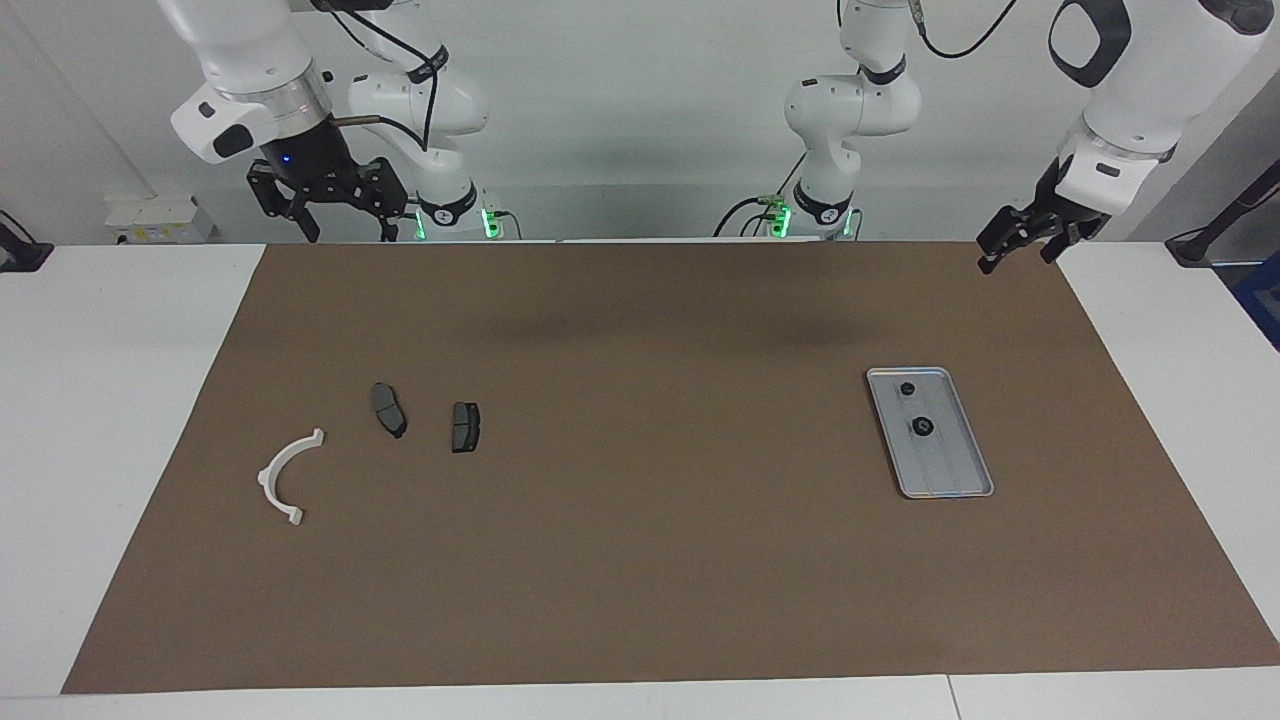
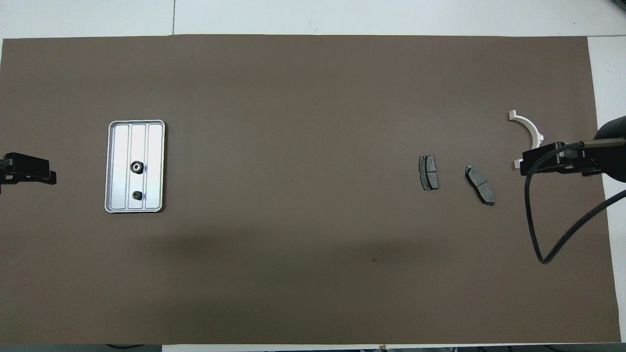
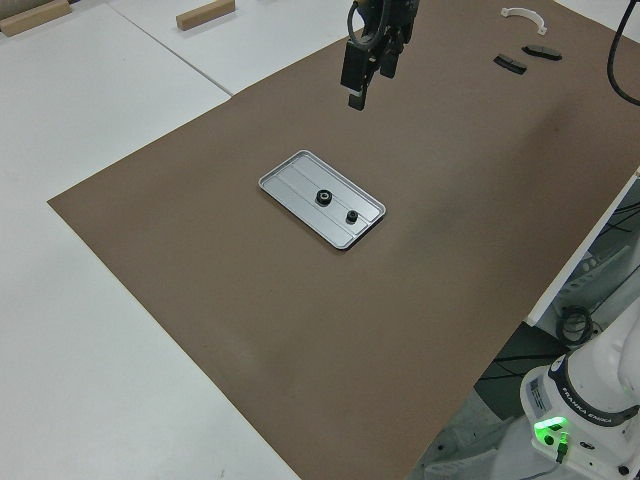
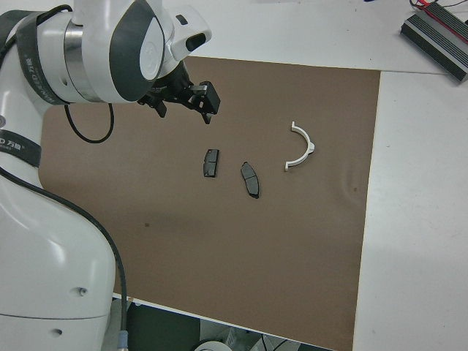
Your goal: Pick bearing gear from pile to tray
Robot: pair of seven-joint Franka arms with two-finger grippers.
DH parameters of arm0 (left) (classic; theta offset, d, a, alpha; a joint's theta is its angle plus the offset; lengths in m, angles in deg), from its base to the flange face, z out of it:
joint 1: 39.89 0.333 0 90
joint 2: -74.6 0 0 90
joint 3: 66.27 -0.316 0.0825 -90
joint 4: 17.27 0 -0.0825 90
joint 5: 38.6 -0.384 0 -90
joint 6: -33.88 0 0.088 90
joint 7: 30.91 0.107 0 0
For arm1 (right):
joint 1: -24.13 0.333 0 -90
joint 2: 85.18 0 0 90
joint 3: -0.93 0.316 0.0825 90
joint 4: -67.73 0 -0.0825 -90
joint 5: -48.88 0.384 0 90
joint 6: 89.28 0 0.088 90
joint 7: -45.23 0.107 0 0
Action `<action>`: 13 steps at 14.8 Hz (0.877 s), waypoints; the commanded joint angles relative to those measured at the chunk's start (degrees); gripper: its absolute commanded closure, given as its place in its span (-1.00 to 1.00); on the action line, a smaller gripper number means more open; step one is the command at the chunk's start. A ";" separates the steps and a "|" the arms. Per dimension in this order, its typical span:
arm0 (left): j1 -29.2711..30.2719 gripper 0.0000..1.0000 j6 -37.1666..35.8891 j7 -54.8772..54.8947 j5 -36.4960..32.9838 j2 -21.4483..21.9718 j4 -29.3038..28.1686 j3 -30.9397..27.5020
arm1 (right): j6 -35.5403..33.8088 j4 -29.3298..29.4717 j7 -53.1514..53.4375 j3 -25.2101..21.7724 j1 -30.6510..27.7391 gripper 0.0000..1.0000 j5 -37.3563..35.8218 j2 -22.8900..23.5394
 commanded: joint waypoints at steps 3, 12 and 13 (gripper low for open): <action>0.92 -1.00 -0.03 0.22 0.38 0.12 1.19 2.04 | 1.70 -0.99 0.38 -0.01 0.09 -1.00 -2.13 -0.66; 4.26 -1.00 -3.02 0.40 1.17 -0.69 4.19 6.35 | 1.61 -0.90 0.38 0.17 -0.08 -1.00 -2.39 -0.66; 4.35 -1.00 -3.11 0.40 1.17 -0.60 4.11 6.17 | 1.61 -0.90 0.38 0.17 -0.26 -1.00 -2.05 -0.66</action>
